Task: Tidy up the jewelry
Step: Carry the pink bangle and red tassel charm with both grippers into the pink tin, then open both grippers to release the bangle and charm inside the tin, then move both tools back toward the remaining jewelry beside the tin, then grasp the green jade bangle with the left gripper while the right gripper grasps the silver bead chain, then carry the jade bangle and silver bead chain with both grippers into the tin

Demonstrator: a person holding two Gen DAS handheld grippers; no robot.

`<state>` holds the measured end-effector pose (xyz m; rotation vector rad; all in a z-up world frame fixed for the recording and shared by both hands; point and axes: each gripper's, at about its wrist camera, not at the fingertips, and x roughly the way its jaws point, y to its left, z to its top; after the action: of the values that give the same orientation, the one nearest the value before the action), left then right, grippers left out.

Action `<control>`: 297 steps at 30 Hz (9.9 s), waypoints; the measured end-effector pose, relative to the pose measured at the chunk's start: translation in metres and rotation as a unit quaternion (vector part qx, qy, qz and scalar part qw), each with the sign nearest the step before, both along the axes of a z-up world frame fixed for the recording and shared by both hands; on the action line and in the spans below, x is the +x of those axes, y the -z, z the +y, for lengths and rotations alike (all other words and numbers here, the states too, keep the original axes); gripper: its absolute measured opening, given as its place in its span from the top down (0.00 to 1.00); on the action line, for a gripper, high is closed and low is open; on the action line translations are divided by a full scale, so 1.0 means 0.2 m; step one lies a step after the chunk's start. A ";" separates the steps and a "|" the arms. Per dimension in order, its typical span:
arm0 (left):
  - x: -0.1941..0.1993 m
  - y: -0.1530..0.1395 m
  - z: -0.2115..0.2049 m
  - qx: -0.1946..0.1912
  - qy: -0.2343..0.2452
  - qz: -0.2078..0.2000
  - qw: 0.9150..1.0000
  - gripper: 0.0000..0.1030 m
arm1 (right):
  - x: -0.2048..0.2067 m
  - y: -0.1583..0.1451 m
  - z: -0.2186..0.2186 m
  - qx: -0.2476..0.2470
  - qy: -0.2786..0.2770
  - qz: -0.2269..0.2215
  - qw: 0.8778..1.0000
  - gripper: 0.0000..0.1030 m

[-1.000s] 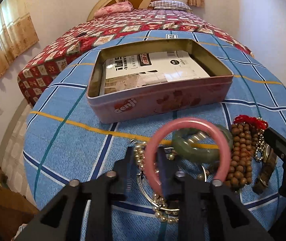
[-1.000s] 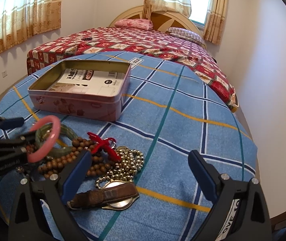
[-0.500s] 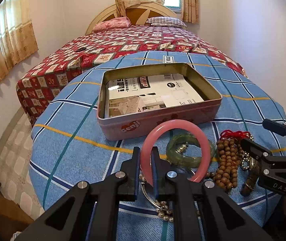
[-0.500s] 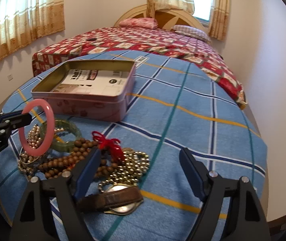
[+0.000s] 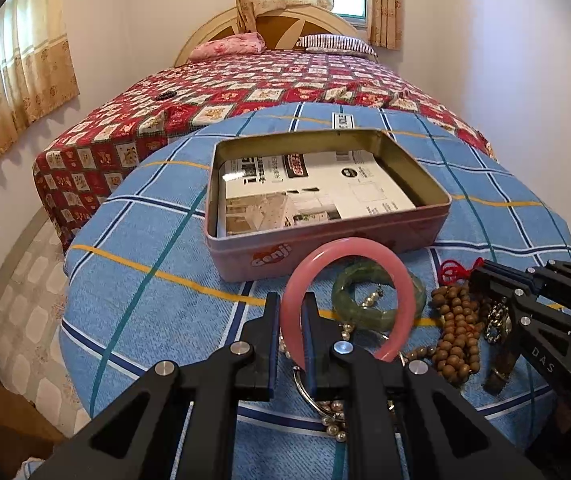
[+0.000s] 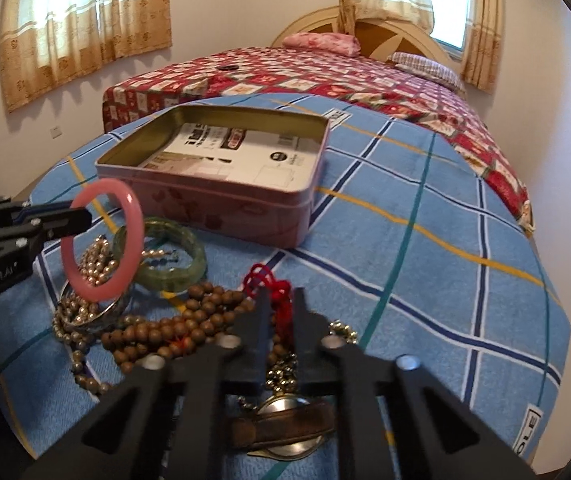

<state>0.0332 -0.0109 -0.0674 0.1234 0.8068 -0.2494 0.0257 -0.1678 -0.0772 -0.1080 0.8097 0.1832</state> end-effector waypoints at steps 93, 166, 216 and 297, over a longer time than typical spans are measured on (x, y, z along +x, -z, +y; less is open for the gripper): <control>0.71 -0.11 -0.04 0.077 -0.024 -0.034 0.996 0.90 | 0.63 -0.25 0.13 -0.022 -0.037 -0.054 0.998 0.93; 0.38 -0.08 -0.01 0.084 -0.031 -0.026 0.996 0.33 | 0.37 -0.18 0.01 -0.041 0.000 -0.043 0.998 0.31; 0.10 0.04 -0.12 0.028 -0.016 0.028 0.999 0.33 | -0.10 0.07 -0.15 -0.029 0.007 0.034 0.999 0.24; 0.10 -0.22 -0.03 0.008 0.011 -0.044 0.999 0.92 | 0.05 -0.30 -0.24 0.046 0.016 -0.048 0.998 0.89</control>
<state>0.0538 -0.0159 -0.0225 0.1575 0.7204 -0.2566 0.0359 -0.2162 -0.0167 -0.0172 0.7051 0.1834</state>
